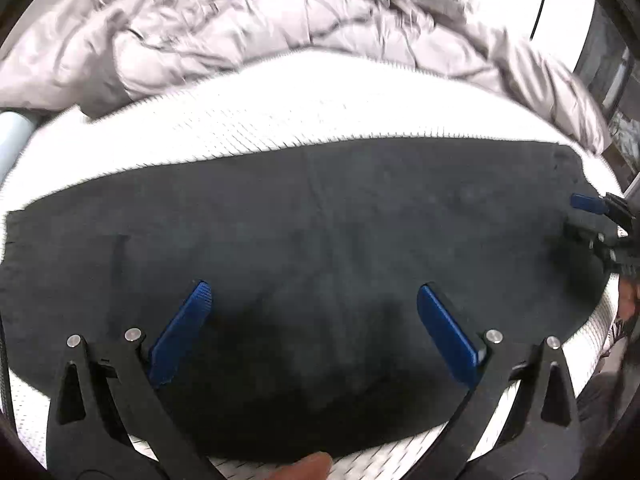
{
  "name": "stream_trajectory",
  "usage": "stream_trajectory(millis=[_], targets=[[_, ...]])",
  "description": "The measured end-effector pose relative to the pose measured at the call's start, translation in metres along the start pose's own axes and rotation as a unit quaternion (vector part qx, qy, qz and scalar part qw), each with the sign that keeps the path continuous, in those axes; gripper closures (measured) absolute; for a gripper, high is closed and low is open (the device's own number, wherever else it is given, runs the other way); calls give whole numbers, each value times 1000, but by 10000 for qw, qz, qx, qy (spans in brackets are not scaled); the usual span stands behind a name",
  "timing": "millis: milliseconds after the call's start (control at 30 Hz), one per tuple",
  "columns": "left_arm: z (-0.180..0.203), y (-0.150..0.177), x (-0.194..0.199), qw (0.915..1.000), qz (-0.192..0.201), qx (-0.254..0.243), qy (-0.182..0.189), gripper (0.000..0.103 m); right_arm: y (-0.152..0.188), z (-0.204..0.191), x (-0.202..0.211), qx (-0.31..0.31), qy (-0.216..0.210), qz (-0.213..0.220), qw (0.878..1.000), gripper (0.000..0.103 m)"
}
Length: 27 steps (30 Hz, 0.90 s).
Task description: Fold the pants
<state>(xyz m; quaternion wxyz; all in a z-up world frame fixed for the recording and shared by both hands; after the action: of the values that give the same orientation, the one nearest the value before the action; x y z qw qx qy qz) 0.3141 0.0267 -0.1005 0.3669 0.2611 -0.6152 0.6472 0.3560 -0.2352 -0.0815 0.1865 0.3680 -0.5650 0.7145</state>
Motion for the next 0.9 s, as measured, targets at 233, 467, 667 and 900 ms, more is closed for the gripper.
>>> stream_trajectory(millis=[233,467,667,900], targets=[[22,5,-24,9967,-215,-719,-315,18,-5,-101,-46,907,-229,-439,9946,24],[-49,16,6,9987,-66,-235,-451,47,9,16,-41,337,1515,-611,9860,23],[-44,2,19,9996,131,255,-29,53,-2,4,-24,-26,726,-334,9968,25],[16,-27,-35,9991,-343,-219,122,53,-26,-114,-48,601,-639,-336,9956,25]])
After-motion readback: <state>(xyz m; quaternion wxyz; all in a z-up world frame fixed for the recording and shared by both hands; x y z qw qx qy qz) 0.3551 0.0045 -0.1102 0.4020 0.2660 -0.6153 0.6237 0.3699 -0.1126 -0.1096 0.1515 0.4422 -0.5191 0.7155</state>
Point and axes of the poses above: each gripper's, at about its wrist camera, not at the fingertips, and x roughly against the way its jaws point, z to its right, y to its underside, the point moved 10 cm from there along -x, roughly the way its jaws point, and after that the axes turned 3 degrees about z, right-handed, at the moved point
